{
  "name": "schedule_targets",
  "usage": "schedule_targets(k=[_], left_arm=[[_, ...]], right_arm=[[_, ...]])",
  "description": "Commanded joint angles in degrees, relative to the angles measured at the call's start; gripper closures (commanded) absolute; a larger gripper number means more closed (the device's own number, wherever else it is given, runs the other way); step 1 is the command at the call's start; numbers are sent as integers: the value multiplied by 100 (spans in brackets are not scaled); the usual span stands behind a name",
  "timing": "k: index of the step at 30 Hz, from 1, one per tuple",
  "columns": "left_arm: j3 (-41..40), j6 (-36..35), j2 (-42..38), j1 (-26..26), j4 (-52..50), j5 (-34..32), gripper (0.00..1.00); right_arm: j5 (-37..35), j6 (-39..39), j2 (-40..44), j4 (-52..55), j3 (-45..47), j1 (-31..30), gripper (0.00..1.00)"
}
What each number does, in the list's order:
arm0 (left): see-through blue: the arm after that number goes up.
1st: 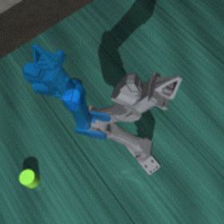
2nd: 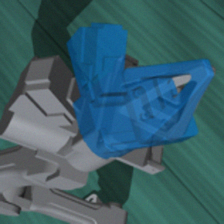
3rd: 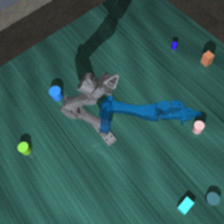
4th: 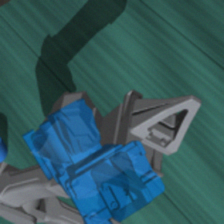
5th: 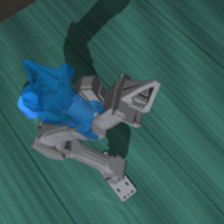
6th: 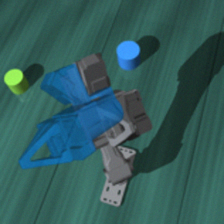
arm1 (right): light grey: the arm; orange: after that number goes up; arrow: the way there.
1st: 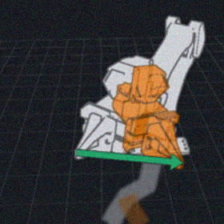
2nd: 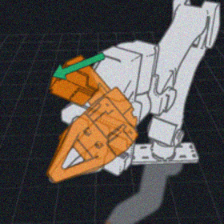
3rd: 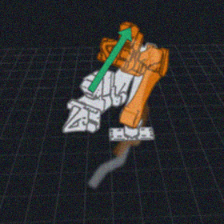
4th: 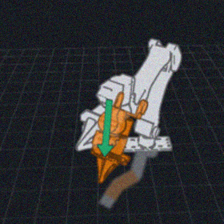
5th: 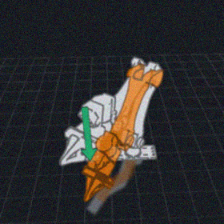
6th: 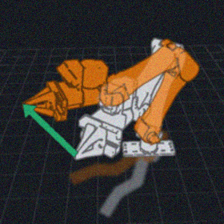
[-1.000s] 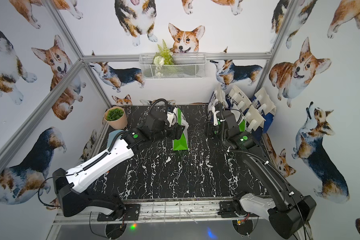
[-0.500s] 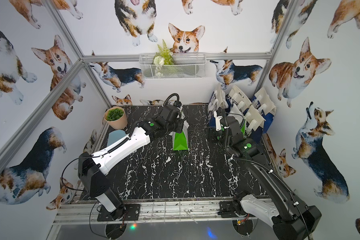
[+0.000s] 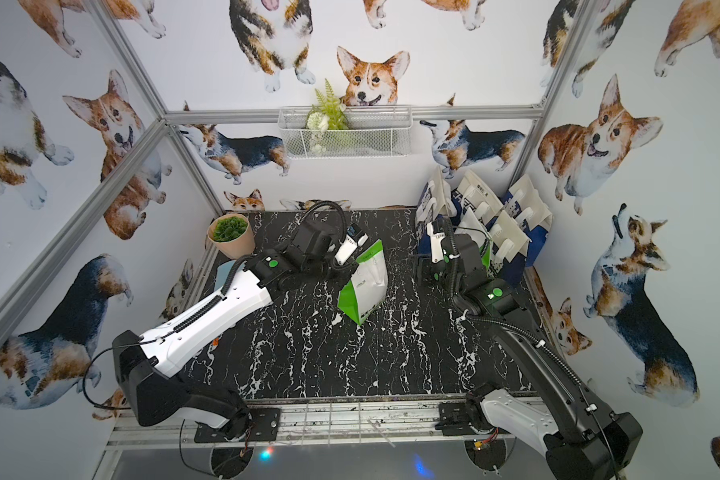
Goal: Open the takeout bag
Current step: Adjust the takeout bag at the center of the board.
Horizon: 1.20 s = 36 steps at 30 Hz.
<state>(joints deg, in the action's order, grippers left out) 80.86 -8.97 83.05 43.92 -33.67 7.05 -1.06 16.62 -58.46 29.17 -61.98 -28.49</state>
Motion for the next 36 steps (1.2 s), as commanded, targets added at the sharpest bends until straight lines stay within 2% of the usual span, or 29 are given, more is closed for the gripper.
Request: schedule_targets(k=[1, 3, 5, 14, 18, 20, 22, 26, 30, 32, 34, 36], left_arm=[[-339, -1404, -382, -333, 430, 1660, 100], [-596, -1966, -505, -662, 581, 2535, 100], [-731, -2118, -478, -936, 760, 2825, 100], [138, -3853, 392, -1700, -615, 4635, 100], [444, -4386, 721, -1908, -1121, 4996, 100], [435, -4345, 820, -1909, -1067, 4979, 90], [263, -4075, 808, -1913, -742, 4990, 68], [-564, -3231, 464, -1909, 757, 4714, 36], [-1140, -1933, 71, -1945, 1921, 3973, 29], [-1557, -1099, -254, -1937, 2567, 3778, 20], [-2320, -204, -731, -1907, 3628, 3511, 18], [-3229, 327, -1224, -1864, 4597, 3178, 14]], right_arm=[[384, -138, 78, -378, 81, -8, 39], [598, -213, 118, -482, 146, -10, 39], [795, -255, 174, -558, 202, -8, 39], [1355, -456, 318, -788, 352, -9, 43], [1414, -514, 300, -828, 370, -12, 43], [1431, -511, 282, -864, 395, -10, 43], [1442, -517, 263, -877, 389, -9, 43], [1440, -530, 238, -903, 395, -12, 43], [1468, -521, 221, -921, 418, -10, 43], [1476, -522, 212, -946, 431, -15, 43], [1468, -524, 213, -965, 432, -9, 43], [1464, -534, 203, -985, 441, -15, 42]])
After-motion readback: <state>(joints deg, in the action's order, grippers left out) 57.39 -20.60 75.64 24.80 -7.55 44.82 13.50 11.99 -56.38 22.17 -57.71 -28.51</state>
